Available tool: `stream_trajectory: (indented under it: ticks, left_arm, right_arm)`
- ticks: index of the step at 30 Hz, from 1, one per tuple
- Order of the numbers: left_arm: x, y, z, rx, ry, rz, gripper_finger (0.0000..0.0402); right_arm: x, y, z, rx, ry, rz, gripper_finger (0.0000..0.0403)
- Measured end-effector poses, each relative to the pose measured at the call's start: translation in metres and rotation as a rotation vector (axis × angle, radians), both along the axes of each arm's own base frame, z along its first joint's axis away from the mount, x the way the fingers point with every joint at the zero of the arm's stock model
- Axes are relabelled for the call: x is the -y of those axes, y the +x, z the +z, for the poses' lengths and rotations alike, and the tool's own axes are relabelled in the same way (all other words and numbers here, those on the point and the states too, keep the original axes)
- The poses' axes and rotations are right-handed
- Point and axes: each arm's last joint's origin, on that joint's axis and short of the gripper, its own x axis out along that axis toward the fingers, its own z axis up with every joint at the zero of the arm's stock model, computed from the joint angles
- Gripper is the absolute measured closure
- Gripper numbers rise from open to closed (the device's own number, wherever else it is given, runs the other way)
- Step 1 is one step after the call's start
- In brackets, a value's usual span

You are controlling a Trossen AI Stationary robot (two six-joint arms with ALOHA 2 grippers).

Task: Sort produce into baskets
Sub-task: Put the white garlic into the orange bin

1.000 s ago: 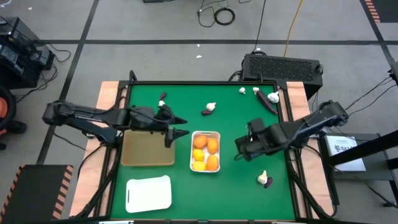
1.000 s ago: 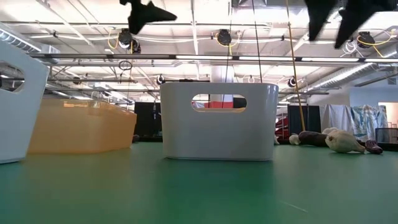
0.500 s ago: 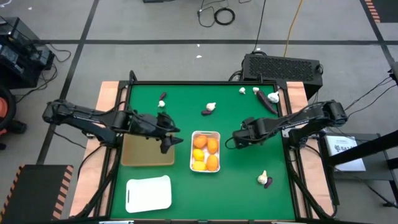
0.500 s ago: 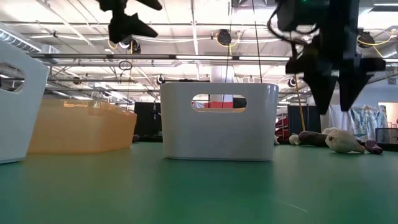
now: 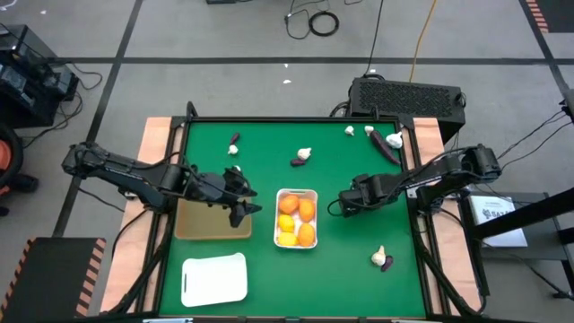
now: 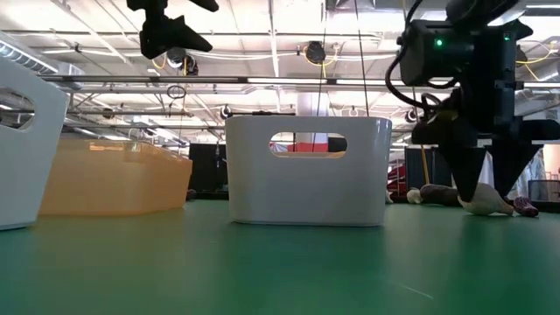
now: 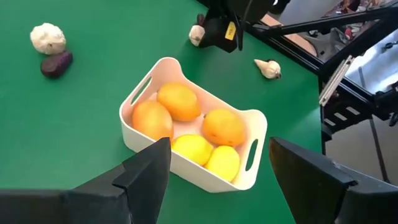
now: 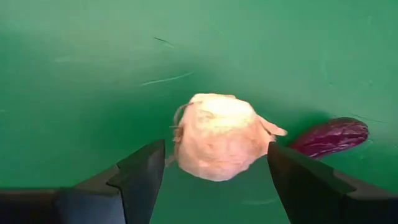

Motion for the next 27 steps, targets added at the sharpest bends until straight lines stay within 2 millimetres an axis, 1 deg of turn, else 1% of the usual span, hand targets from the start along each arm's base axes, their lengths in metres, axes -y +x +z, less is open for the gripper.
stream_trajectory:
  ticks: [4,10,12,15,18,20,24,27]
  left_arm:
    - [0.000,0.000,0.000,-0.004,0.004,0.004,0.0126]
    - [-0.001,-0.001,-0.001,-0.015,0.011,0.012,0.0126]
    - [-0.001,-0.002,-0.003,-0.032,0.016,0.013,0.0126]
    - [-0.001,-0.003,-0.004,-0.048,0.021,0.015,0.0126]
    - [-0.001,-0.003,-0.004,-0.046,0.021,0.016,0.0126]
    - [-0.001,-0.003,-0.004,-0.047,0.021,0.016,0.0126]
    - [-0.001,-0.004,-0.004,-0.052,0.022,0.015,0.0126]
    - [-0.001,-0.008,0.001,-0.031,0.021,0.011,0.0126]
  right_arm:
    - [0.000,0.000,0.000,0.000,-0.003,0.014,0.0157]
    - [0.000,0.001,0.000,0.001,0.002,0.026,0.0227]
    - [-0.001,0.003,0.003,0.008,0.017,0.047,0.0249]
    - [-0.002,0.011,0.012,0.040,0.023,0.087,0.0273]
    - [-0.001,0.021,0.029,0.078,0.004,0.127,0.0284]
    - [0.000,0.028,0.044,0.102,-0.029,0.139,0.0286]
    - [0.004,0.043,0.079,0.178,-0.118,0.152,0.0287]
    - [0.005,0.056,0.106,0.290,-0.189,0.164,0.0288]
